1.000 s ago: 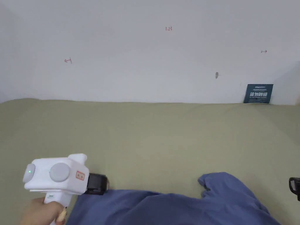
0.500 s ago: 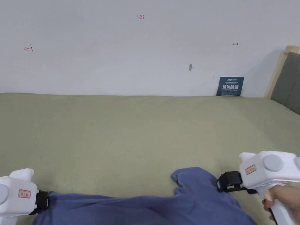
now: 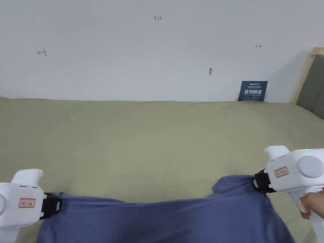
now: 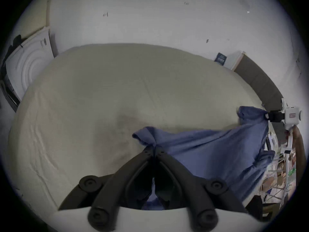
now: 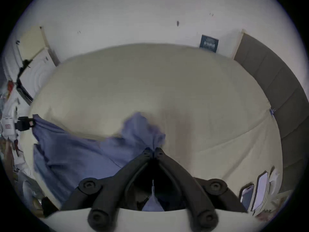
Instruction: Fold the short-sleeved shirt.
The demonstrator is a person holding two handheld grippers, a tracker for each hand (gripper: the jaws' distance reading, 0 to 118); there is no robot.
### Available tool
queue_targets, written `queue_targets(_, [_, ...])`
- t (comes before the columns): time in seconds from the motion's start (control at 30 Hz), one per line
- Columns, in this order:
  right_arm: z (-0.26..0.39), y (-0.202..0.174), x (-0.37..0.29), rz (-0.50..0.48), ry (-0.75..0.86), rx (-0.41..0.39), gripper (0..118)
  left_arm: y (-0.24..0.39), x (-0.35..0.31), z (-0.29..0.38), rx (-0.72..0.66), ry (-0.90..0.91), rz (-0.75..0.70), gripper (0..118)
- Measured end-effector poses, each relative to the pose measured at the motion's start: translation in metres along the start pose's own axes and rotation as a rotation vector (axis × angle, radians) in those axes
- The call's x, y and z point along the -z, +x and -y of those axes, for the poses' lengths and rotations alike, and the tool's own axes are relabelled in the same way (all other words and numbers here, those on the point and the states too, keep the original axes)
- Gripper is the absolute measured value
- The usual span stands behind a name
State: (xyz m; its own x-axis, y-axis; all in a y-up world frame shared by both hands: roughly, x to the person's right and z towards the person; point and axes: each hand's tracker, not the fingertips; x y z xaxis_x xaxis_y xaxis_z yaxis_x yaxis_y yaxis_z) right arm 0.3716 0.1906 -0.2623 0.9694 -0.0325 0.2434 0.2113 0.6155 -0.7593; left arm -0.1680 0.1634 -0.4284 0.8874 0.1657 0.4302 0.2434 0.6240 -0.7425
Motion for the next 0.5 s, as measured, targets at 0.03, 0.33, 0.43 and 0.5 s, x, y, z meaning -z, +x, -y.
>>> queue_targets(0.03, [0.005,0.000,-0.018,0.003,0.024,-0.002,0,-0.004,-0.015,0.002,0.000,0.032,-0.002,1])
queue_targets(0.33, [0.108,0.005,-0.109,-0.036,0.083,0.065,0,-0.020,-0.107,0.081,-0.090,0.100,0.075,1])
queue_targets(0.43, [0.157,0.011,-0.097,-0.048,0.009,0.115,0,-0.022,-0.096,0.123,-0.071,0.048,0.055,1])
queue_targets(0.5, [0.187,0.016,-0.087,-0.050,-0.022,0.177,0,-0.026,-0.082,0.150,-0.106,-0.004,0.029,1])
